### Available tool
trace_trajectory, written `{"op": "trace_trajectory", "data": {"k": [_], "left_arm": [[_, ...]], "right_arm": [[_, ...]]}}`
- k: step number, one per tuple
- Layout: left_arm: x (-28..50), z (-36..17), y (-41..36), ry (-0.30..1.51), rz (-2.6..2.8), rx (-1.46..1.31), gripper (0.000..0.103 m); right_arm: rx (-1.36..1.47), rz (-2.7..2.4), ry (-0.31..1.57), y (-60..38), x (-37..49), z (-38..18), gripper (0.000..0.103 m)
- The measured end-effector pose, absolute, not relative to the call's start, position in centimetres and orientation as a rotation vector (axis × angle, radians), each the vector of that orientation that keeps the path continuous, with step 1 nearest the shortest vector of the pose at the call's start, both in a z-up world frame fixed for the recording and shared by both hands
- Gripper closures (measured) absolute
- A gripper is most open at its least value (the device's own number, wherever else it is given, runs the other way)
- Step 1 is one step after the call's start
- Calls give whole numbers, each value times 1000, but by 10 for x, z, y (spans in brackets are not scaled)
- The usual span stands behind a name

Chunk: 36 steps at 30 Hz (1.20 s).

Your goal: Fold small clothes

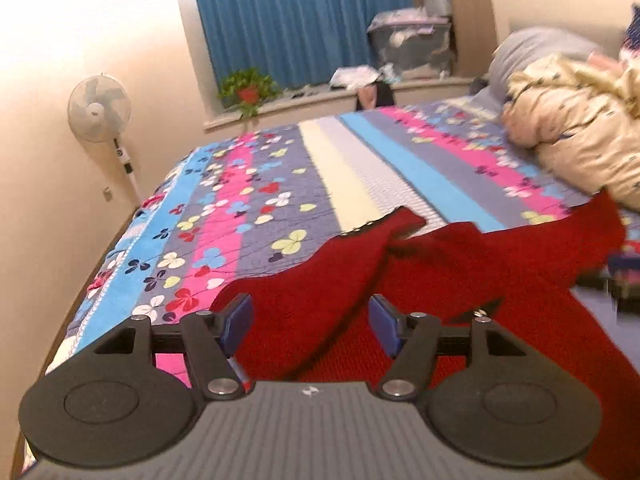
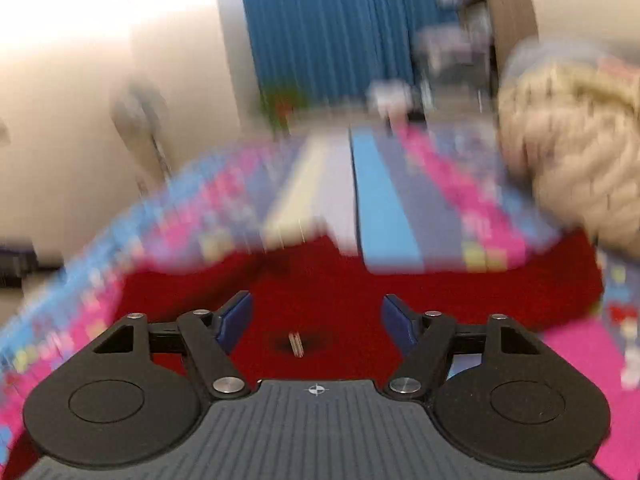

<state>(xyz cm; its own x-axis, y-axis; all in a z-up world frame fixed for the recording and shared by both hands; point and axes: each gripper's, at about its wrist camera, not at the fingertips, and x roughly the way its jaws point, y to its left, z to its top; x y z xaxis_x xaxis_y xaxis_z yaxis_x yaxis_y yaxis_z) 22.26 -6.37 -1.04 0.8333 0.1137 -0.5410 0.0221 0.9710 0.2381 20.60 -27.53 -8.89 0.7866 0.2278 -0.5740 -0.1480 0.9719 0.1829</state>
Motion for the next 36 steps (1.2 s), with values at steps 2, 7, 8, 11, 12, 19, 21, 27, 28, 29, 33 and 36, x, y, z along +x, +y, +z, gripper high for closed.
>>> {"op": "trace_trajectory", "data": {"k": [2, 7, 8, 11, 12, 19, 21, 27, 28, 29, 33, 36], "left_arm": [[254, -22, -68, 628, 89, 223, 33], [336, -64, -78, 724, 201, 269, 33], [354, -72, -85, 736, 206, 289, 33], [393, -98, -103, 758, 198, 357, 33], [407, -107, -109, 758, 191, 371, 33], [473, -159, -153, 808, 185, 493, 40], [481, -167, -149, 827, 151, 552, 78], [465, -124, -77, 733, 106, 616, 90], [458, -112, -54, 728, 130, 574, 90], [449, -99, -24, 720, 174, 530, 91], [398, -70, 103, 709, 377, 381, 91], [346, -67, 208, 739, 606, 236, 88]], "right_arm": [[115, 203, 756, -273, 227, -106, 34], [216, 100, 963, -289, 261, -140, 40], [240, 98, 974, -293, 264, -141, 42], [266, 116, 945, -297, 268, -133, 44], [257, 120, 935, -299, 268, -132, 44], [221, 133, 962, -290, 281, -146, 44], [213, 142, 963, -285, 278, -149, 44], [184, 162, 965, -277, 277, -152, 44], [182, 164, 966, -276, 277, -152, 44], [179, 165, 966, -275, 276, -152, 44], [155, 178, 965, -268, 272, -152, 45], [139, 182, 962, -263, 268, -150, 45]]}}
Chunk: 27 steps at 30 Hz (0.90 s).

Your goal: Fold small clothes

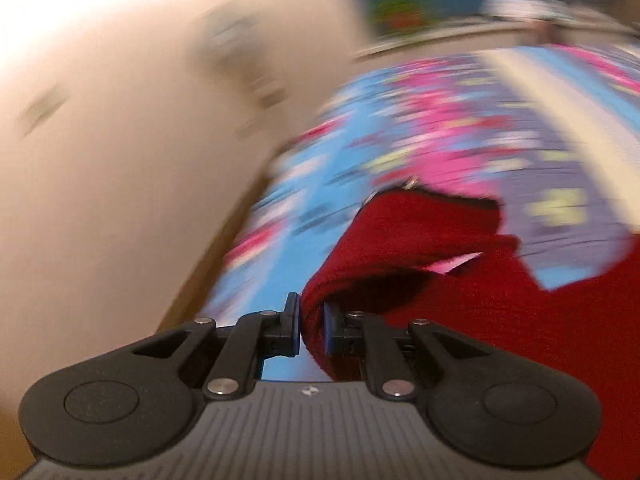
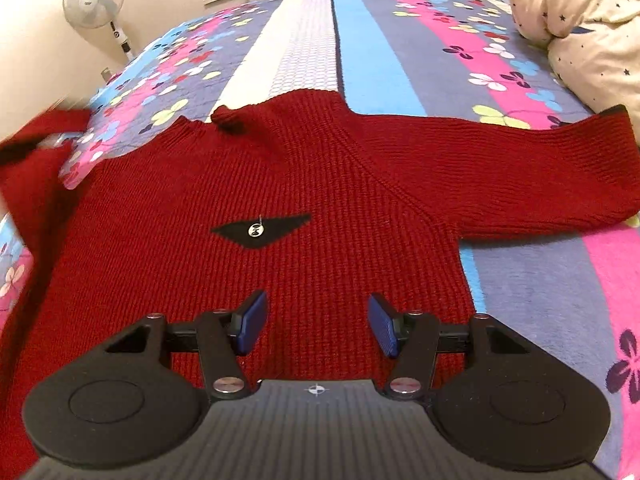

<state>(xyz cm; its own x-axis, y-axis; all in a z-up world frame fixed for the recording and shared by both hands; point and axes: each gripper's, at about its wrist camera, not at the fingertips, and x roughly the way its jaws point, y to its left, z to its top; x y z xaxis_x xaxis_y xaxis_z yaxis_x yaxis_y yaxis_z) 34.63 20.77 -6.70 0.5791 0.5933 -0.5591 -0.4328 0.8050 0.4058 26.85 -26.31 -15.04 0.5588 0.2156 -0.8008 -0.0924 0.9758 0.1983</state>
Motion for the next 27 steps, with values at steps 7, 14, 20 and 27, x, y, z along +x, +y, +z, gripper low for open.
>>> {"op": "trace_trajectory", "data": {"k": [7, 14, 20, 27], "left_arm": [[220, -103, 340, 821, 853, -162, 59], [170, -132, 339, 771, 684, -420, 59], [178, -144, 344, 779, 538, -593, 46], [204, -169, 351, 779, 591, -499, 86]], "right_arm": [[94, 181, 965, -252, 262, -152, 45], [29, 164, 981, -243, 255, -160, 45], [-33, 163, 997, -233, 250, -171, 45], [-66, 174, 964, -234, 241, -174, 45]]}}
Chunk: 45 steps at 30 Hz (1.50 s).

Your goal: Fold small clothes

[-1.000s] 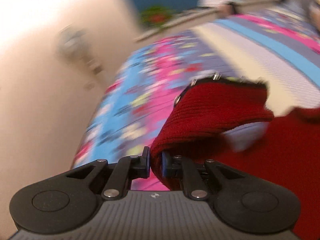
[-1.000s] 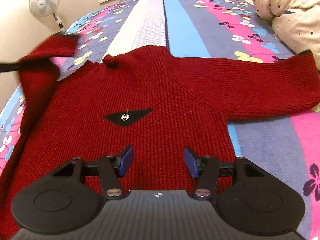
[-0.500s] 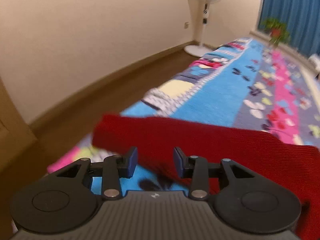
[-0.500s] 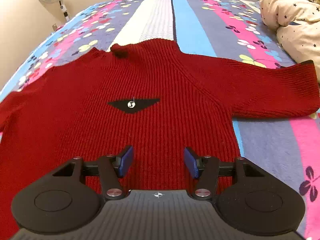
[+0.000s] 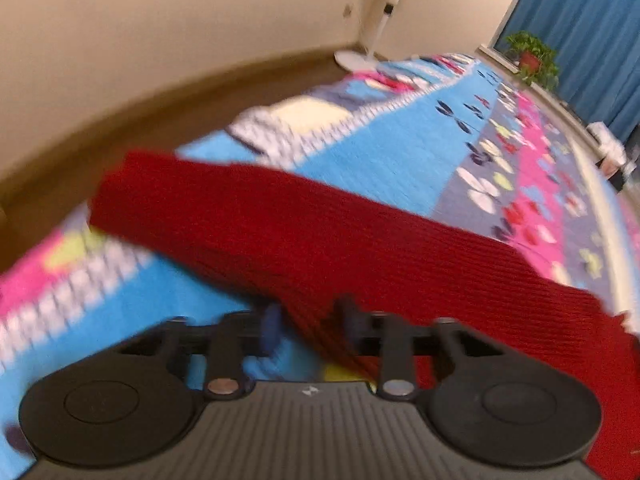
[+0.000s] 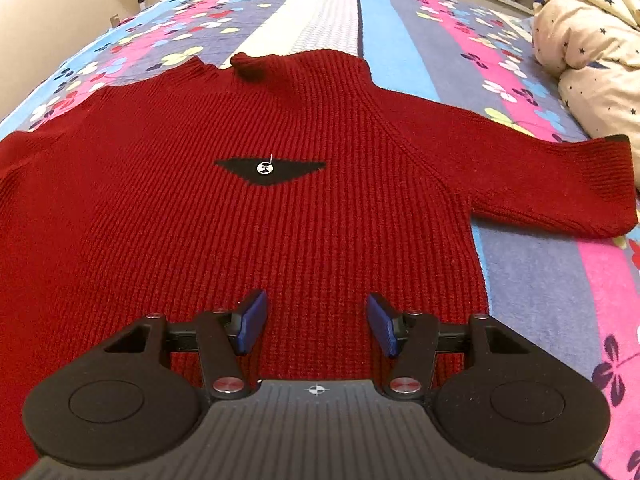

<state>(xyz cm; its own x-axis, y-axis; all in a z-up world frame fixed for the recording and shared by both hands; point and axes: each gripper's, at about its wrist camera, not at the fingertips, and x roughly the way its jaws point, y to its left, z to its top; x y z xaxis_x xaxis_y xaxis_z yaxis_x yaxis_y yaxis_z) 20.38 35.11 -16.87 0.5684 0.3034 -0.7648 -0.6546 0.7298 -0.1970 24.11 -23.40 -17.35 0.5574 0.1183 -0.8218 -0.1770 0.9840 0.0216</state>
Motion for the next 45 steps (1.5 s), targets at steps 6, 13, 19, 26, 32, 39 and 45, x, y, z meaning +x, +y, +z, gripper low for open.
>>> {"op": "trace_trajectory", "data": {"k": [6, 13, 19, 26, 32, 39, 45], "left_arm": [[198, -152, 348, 670, 698, -401, 89], [181, -141, 356, 653, 744, -447, 86], [172, -119, 325, 788, 637, -444, 82], [116, -96, 192, 859, 199, -288, 46], [60, -162, 101, 1109, 17, -53, 42], [43, -166, 92, 1112, -5, -45, 90], [27, -135, 94, 1007, -20, -65, 93]], "right_arm": [[-51, 147, 892, -241, 223, -167, 45], [9, 107, 880, -274, 190, -145, 45], [89, 37, 909, -323, 145, -125, 44], [189, -55, 1075, -359, 90, -166, 43], [167, -19, 1094, -361, 64, -182, 39], [185, 5, 1075, -364, 54, -177, 55], [217, 67, 968, -364, 42, -154, 90]]}}
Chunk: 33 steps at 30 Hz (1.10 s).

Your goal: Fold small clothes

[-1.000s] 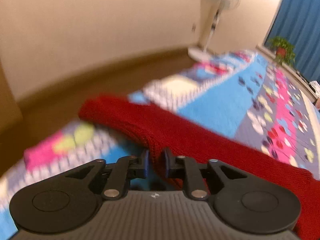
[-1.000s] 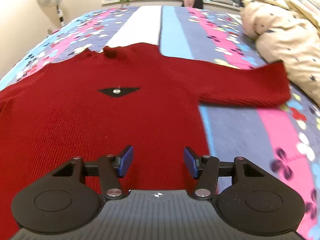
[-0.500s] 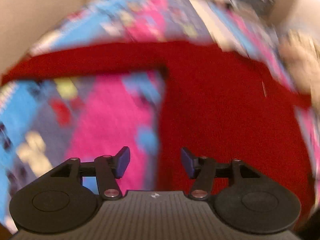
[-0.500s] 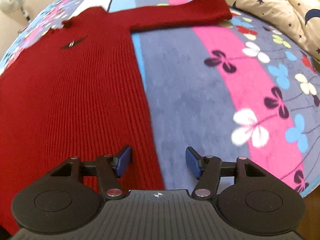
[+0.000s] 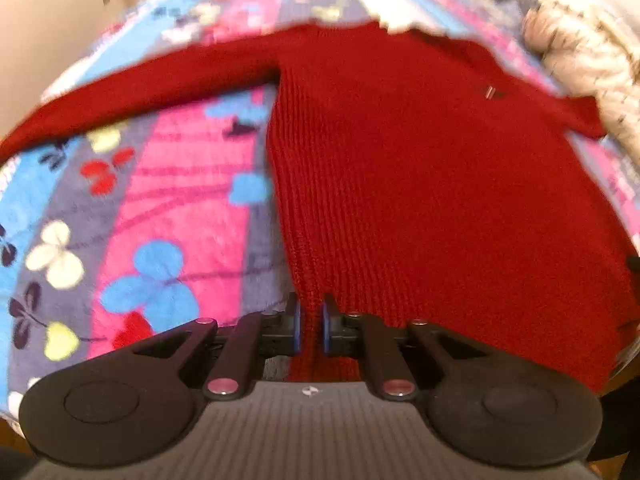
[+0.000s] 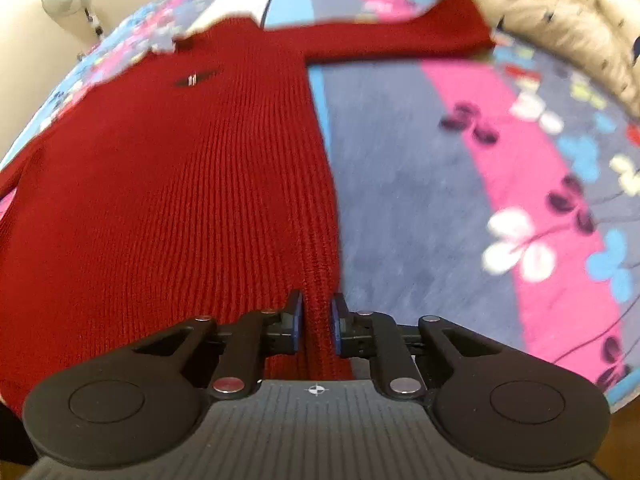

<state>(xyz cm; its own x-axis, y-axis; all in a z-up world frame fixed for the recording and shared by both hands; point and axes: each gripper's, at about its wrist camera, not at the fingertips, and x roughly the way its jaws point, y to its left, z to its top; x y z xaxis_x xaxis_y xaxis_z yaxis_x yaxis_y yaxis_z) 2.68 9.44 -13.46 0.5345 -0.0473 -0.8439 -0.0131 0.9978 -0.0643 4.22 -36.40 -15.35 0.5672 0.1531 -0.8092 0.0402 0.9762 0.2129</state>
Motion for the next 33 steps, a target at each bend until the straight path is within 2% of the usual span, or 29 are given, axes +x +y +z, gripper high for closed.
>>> {"op": "trace_trajectory", "data": {"k": [2, 5, 7, 8, 10, 11, 12, 13, 15, 17, 20, 24, 28, 33], "left_arm": [[20, -127, 98, 985, -13, -80, 93], [24, -145, 97, 1082, 9, -63, 91], [31, -155, 96, 1131, 57, -11, 81], [31, -153, 95, 1108, 79, 14, 72], [25, -139, 90, 1004, 94, 66, 69], [22, -132, 88, 952, 88, 92, 62], [19, -126, 84, 913, 73, 110, 57], [17, -124, 81, 895, 53, 118, 57], [19, -129, 75, 925, 15, 110, 57], [26, -144, 73, 1026, -6, 91, 57], [33, -165, 68, 1127, 20, 143, 48], [33, -153, 72, 1060, 24, 75, 48], [44, -168, 72, 1151, 36, 93, 48], [39, -152, 72, 1048, 63, 101, 47]], "right_arm": [[299, 55, 934, -379, 39, -148, 90], [277, 19, 1058, -378, 49, -172, 90], [220, 8, 1068, -368, 53, -174, 85], [212, -3, 1046, -367, 52, -170, 84], [200, -35, 974, -366, 44, -157, 81], [180, -53, 920, -366, 40, -147, 79], [164, -57, 871, -366, 37, -140, 72], [159, -52, 829, -366, 35, -134, 60], [164, -13, 802, -363, 35, -132, 48], [149, 50, 893, -355, 41, -146, 48], [27, 40, 1094, -341, 50, -182, 48], [-47, 53, 958, -333, 46, -164, 48], [-59, 28, 1076, -335, 54, -183, 47], [9, 31, 940, -342, 54, -157, 48]]}}
